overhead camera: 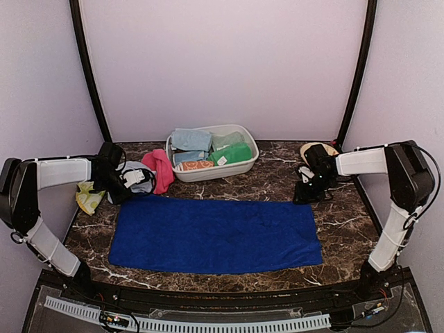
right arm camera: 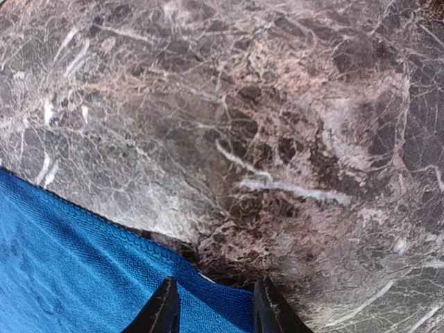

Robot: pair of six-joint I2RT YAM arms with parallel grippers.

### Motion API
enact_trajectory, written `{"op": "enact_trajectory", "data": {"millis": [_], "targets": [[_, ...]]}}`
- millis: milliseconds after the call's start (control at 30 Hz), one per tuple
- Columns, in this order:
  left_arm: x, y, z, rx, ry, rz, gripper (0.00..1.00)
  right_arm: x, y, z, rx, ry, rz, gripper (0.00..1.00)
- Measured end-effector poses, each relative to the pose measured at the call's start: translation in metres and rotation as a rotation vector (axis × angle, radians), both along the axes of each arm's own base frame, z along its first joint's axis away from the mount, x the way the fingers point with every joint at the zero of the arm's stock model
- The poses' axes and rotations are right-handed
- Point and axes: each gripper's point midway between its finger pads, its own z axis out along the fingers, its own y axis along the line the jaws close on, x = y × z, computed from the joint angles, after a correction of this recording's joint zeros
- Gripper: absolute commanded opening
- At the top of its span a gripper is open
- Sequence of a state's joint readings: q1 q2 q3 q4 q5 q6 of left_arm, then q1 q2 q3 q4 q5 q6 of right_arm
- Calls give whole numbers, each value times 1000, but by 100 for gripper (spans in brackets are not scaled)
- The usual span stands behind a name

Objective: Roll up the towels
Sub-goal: Flatten out the towel at the center of the board, then pick up the towel from the center of the board, then fold the towel at the center of the board.

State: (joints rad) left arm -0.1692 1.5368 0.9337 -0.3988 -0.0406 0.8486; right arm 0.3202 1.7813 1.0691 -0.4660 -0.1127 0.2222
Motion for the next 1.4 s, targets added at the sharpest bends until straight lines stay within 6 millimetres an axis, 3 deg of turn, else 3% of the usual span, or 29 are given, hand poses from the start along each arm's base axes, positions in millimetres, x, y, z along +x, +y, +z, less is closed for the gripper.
{"op": "enact_trajectory", "data": {"millis": [133, 167, 267, 300, 600, 767, 933, 1133, 1267, 1400], "targets": [[-1, 1, 0, 1, 3, 2, 0, -4, -2, -2, -8, 14, 6, 36], [-1, 1, 0, 1, 3, 2, 0, -4, -2, -2, -9, 15, 7, 32], [-2, 1, -1, 1, 8, 2, 0, -8, -3, -5, -16, 22, 16, 3], [-2, 1, -1, 2, 9, 2, 0, -9, -4, -6, -19, 25, 17, 0], [0, 2, 3, -3, 7, 13, 0, -2, -5, 1, -22, -9, -6, 0], [16, 5, 20, -16, -42, 40, 0, 27, -6, 27, -17, -101, -30, 0], [21, 12, 24, -18, -51, 60, 0, 49, -6, 47, -2, -175, -49, 0], [21, 13, 22, -18, -45, 65, 0, 44, -9, 43, -6, -170, -54, 0], [19, 12, 21, -33, -39, 61, 0, 24, -16, 38, -15, -145, -65, 0], [6, 9, 22, -57, -20, 48, 0, 5, -21, 51, -1, -161, -78, 0]]}}
